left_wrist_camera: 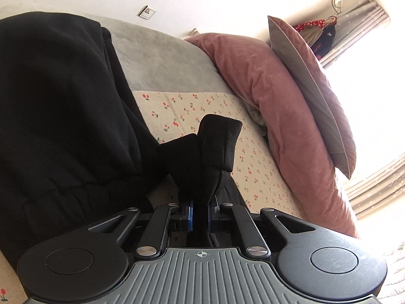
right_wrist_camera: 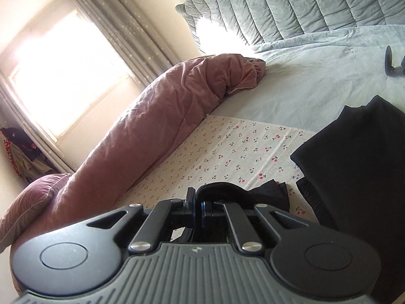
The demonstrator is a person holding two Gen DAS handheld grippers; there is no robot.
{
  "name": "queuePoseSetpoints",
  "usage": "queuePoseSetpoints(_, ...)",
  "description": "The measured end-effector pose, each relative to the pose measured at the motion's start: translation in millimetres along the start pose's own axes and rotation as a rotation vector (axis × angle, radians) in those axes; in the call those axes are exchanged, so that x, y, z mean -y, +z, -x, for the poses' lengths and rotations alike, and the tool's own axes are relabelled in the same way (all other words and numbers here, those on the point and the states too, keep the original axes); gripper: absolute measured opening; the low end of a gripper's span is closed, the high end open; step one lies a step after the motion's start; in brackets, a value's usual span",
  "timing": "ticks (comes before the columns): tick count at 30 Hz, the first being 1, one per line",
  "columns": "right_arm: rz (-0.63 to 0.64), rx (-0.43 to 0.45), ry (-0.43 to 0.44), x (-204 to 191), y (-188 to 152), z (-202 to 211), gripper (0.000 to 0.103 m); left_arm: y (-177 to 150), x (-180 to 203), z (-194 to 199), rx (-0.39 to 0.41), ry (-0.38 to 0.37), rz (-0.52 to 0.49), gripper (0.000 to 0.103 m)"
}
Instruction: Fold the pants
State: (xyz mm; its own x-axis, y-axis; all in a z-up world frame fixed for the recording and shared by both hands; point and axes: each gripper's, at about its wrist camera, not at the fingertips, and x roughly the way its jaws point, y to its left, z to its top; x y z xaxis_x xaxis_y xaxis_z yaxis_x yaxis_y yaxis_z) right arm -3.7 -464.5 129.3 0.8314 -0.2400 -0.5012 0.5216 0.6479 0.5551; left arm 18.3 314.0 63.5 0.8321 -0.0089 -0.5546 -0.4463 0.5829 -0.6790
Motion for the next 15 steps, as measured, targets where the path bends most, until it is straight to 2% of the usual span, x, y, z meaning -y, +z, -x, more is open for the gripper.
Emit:
queuePoseSetpoints(6,-0.039,-0.003,0.072,-4.4,5.7,-23.0,0.0,11.8,16.4,-9.0,-0.007,-0.002,-0.004,0.007)
queuePoseSetpoints(11,0.093,-0.013,0.073,-37.8,16.7,-49.7,0.0,33.0,46.8,-22.9,-0.013,-0.01,-0.047,0.007)
queuePoseSetpoints(15,0.17,-0.024,0.078,-74.8,41.4,-92.1,0.0,55.0,86.9,-51.4,-0.008,0.014,-0.081,0.007)
